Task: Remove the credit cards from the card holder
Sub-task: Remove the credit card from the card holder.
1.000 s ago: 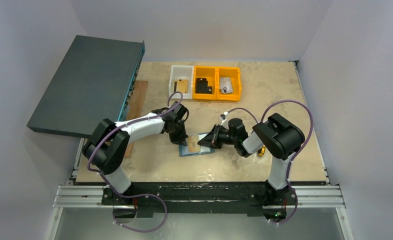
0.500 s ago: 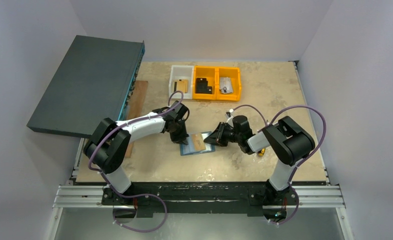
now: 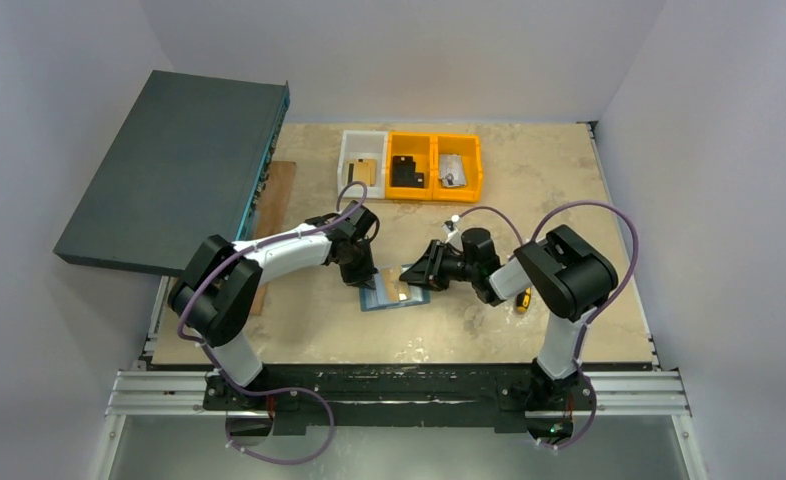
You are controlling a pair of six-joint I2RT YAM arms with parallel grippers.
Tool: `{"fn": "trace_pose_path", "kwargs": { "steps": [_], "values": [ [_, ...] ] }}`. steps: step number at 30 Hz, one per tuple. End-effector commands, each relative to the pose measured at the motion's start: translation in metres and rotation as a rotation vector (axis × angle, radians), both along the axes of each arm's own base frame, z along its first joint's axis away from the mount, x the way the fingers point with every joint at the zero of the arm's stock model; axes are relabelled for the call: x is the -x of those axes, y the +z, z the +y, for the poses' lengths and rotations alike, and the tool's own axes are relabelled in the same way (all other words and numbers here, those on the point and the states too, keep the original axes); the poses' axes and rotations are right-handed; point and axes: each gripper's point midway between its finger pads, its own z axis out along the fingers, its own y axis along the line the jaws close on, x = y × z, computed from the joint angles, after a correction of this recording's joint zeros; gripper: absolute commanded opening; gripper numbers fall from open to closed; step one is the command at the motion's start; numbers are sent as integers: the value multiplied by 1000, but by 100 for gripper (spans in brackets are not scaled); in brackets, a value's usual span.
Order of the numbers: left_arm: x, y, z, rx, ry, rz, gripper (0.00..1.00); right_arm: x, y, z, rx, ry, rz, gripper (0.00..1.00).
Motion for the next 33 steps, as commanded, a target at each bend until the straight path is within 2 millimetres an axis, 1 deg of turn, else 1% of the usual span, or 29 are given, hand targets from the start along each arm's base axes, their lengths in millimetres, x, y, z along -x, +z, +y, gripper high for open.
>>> {"fn": "trace_pose_path", "kwargs": {
  "steps": [1,3,5,7,10,11,13,20,22,28,30,33],
  "values": [
    [21,-45,51,-240,14,87,0,3,-3,11,-1,39,-2,31],
    [21,-45,51,-239,13,86,0,4,-4,13,1,44,1,29],
    [21,-45,51,-239,16,87,0,6,-7,12,3,43,11,24],
    [21,-45,51,-239,14,87,0,8,-7,12,-5,48,21,16],
    [21,-45,52,-241,18,89,0,7,-8,9,-4,38,25,1],
    [22,-45,52,-243,17,91,0,8,-9,8,-1,33,26,0],
    [23,-44,54,-251,22,89,0,5,-9,2,4,10,26,0],
    [25,-44,58,-260,26,88,0,-9,-15,-33,88,-70,16,0],
    [25,-43,58,-261,27,83,0,-11,-14,-37,106,-75,7,0],
    [20,-37,55,-250,20,60,0,-14,-5,-41,124,-89,-17,0],
    [17,-33,53,-238,12,50,0,-16,0,-42,133,-92,-30,0],
    [14,-25,45,-210,-13,33,0,-17,13,-39,120,-75,-51,0]
  ]
}}
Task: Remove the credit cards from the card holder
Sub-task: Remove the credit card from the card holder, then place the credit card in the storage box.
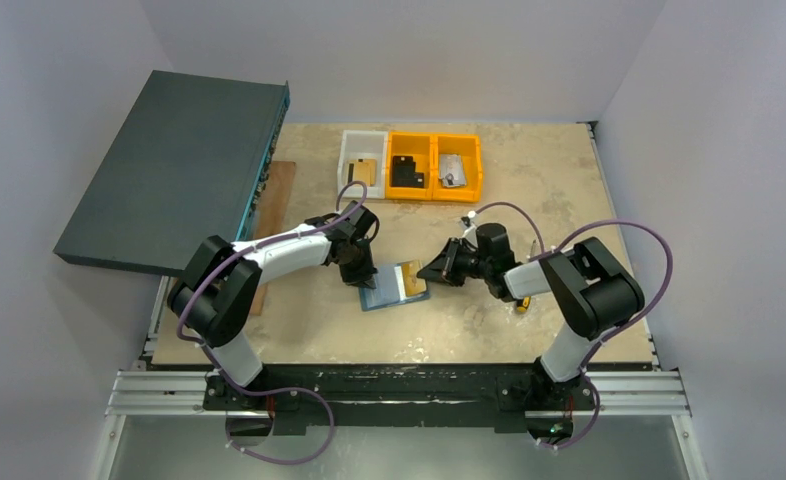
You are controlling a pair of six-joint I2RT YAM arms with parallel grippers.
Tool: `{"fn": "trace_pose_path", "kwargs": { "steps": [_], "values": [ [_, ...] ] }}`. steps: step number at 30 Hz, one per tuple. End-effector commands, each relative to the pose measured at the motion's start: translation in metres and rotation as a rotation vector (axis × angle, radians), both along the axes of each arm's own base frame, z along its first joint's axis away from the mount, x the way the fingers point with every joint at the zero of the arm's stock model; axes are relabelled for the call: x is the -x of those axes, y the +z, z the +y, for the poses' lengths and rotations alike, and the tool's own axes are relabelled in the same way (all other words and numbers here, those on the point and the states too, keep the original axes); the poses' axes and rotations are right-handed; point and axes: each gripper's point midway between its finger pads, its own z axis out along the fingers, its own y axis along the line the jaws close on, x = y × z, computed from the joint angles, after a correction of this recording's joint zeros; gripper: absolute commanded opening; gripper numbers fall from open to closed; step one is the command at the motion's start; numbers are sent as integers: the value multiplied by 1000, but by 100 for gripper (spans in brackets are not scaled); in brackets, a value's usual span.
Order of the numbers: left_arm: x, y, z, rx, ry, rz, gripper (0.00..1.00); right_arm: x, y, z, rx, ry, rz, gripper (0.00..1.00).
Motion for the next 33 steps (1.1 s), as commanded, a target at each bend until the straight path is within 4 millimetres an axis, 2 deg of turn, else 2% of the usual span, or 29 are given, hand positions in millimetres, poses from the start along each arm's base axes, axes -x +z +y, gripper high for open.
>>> {"fn": "trace_pose_path", "kwargs": {
  "steps": [1,5,10,15,18,20,22,28,31,33],
  "values": [
    [13,-22,41,-195,-24,32,0,-7,17,-2,26,3,-58,0],
    [2,7,26,-152,-70,-38,0,-14,39,0,10,0,-96,0],
    [-10,49,14,-116,-107,-135,17,-19,68,3,-2,7,-147,0],
    [-13,83,17,-103,-113,-203,37,-26,95,5,-7,6,-187,0],
    [-14,106,25,-106,-108,-261,51,-38,111,8,-11,-8,-217,0],
    [-14,122,33,-124,-105,-300,60,-53,119,12,-9,-21,-230,0],
    [-13,137,42,-147,-106,-339,78,-72,133,18,-17,-30,-257,0],
    [-8,162,64,-179,-105,-403,87,-134,155,38,-6,-68,-300,0],
    [-3,168,70,-179,-122,-416,96,-166,155,47,11,-85,-313,0],
    [1,170,74,-187,-130,-412,98,-186,155,53,25,-93,-321,0]
  ]
}}
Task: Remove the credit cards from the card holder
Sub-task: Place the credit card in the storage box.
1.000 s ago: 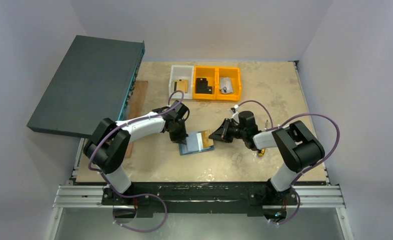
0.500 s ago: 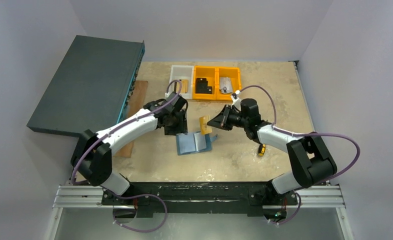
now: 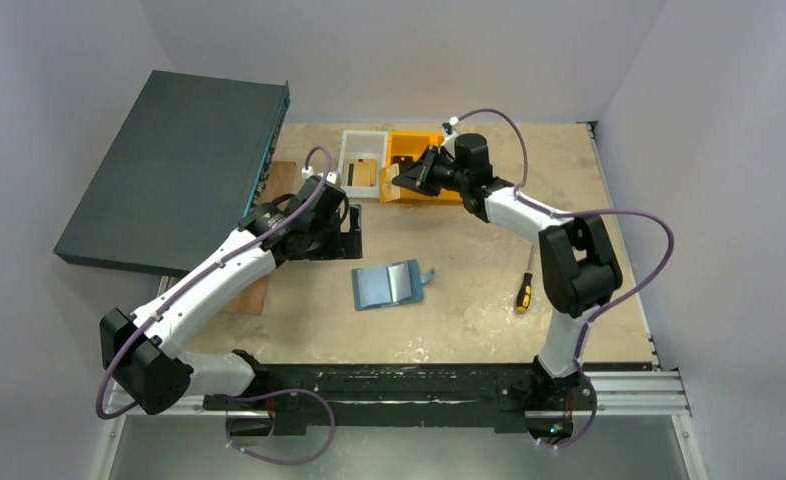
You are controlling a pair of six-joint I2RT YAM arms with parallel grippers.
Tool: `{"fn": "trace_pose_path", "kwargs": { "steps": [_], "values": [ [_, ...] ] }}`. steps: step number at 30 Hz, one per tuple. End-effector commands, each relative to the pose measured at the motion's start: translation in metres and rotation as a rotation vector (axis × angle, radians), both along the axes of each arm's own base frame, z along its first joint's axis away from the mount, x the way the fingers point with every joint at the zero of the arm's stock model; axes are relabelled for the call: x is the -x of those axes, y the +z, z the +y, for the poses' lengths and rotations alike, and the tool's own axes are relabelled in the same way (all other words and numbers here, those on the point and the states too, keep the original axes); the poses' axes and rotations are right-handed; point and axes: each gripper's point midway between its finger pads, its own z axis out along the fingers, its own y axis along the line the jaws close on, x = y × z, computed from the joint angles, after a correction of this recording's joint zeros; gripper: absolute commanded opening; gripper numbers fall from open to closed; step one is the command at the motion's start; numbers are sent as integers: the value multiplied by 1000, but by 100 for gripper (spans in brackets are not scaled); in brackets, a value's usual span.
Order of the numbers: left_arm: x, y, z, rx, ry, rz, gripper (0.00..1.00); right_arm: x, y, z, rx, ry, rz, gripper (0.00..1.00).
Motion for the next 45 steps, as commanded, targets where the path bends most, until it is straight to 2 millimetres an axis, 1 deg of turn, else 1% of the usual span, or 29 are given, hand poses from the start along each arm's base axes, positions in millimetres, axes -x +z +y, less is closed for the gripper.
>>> {"fn": "trace_pose_path", "kwargs": {
  "steps": [1,3,4,5,8,11,15,17,21,22,23,24,25,27,29,34,36,38,40,41,42,43,44,45],
  "values": [
    [6,16,17,-37,-19,-35,99,-45,9,8,34,-37,-47,0],
    [10,19,21,-36,-19,-42,100,-64,12,17,27,-36,-57,0],
    [12,21,23,-30,-19,-49,100,-74,8,19,33,-50,-52,0],
    [14,22,24,-29,-23,-51,100,-85,14,23,27,-57,-68,0],
    [18,25,28,-29,-28,-55,100,-109,5,32,19,-74,-57,0],
    [21,26,29,-28,-34,-58,100,-126,-1,40,9,-91,-53,0],
    [23,28,31,-24,-36,-61,100,-140,-8,51,3,-107,-61,0],
    [23,28,30,-21,-37,-60,100,-144,-17,59,3,-101,-49,0],
    [24,28,30,-16,-37,-58,100,-148,-23,74,16,-93,-42,0],
    [24,28,29,-15,-38,-58,100,-147,-26,77,23,-89,-38,2],
    [24,28,29,-12,-38,-58,100,-148,-24,80,26,-87,-41,7],
    [25,27,29,-10,-38,-55,100,-148,-27,81,35,-89,-37,14],
    [26,27,29,-7,-38,-54,100,-149,-26,82,40,-90,-39,21],
    [27,26,28,0,-38,-52,100,-149,-24,82,49,-92,-37,33],
    [28,25,28,4,-38,-50,100,-149,-18,81,57,-96,-44,37],
    [28,21,26,15,-37,-44,100,-141,2,78,110,-90,-59,39],
    [27,20,25,20,-29,-44,100,-130,12,76,137,-91,-64,39],
    [26,19,25,23,-20,-47,100,-115,21,72,174,-90,-75,39],
    [24,20,27,21,-5,-54,100,-94,27,70,224,-86,-87,40],
    [24,21,28,19,1,-59,100,-81,27,70,248,-78,-90,42],
    [23,22,29,17,7,-64,100,-64,18,68,278,-66,-72,42],
    [22,22,31,12,14,-69,100,-47,19,71,291,-47,-75,42],
    [21,22,33,5,23,-71,100,-30,14,73,307,-27,-72,43],
    [20,23,36,-1,33,-74,100,-12,20,75,313,-11,-85,43]
  ]
}}
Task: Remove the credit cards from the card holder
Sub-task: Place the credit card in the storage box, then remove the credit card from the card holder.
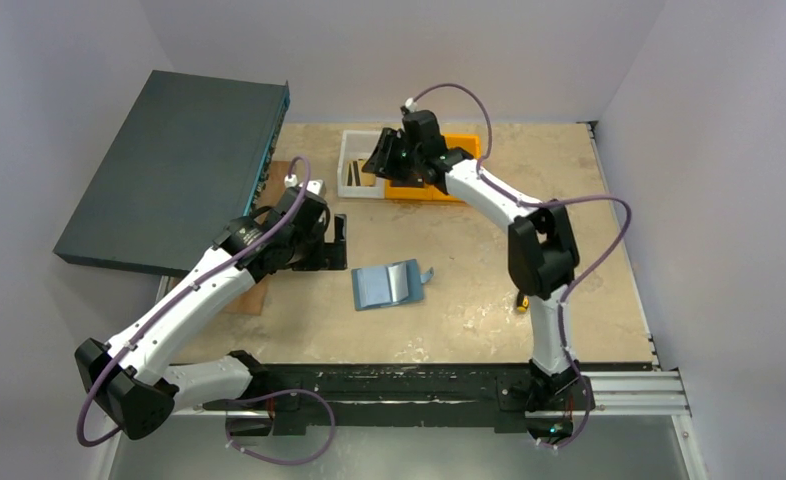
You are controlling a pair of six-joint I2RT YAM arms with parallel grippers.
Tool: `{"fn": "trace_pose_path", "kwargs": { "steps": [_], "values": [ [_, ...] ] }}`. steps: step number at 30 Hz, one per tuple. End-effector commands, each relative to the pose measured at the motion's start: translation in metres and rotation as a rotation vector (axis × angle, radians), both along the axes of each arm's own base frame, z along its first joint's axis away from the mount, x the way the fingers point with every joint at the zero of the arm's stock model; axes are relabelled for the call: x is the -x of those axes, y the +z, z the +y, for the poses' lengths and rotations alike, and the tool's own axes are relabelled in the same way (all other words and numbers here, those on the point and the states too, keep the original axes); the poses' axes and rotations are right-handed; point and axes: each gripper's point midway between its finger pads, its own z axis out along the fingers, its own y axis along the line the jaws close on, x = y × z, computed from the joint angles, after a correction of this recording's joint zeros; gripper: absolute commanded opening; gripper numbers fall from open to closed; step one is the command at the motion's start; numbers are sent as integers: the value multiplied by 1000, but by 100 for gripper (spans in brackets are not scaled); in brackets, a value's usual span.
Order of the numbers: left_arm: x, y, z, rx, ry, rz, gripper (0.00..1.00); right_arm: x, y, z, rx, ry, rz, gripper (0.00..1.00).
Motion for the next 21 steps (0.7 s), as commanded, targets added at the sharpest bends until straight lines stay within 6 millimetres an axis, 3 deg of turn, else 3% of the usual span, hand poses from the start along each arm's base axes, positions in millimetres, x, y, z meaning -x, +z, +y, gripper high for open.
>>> {"fn": "trace_pose_path", "kwargs": {
  "steps": [1,6,12,17,21],
  "values": [
    [-10,12,10,12,62,-63,100,76,29,14,82,86,-78,43],
    [-11,13,12,20,71,-73,100,144,0,4,154,116,-32,43],
    [-9,11,13,17,66,-67,100,201,-39,-5,305,128,-1,44],
    [-6,8,15,18,68,-60,100,221,-66,-14,398,117,11,44],
    [-4,0,14,13,71,-39,100,230,-76,-12,454,130,8,44]
  ]
}}
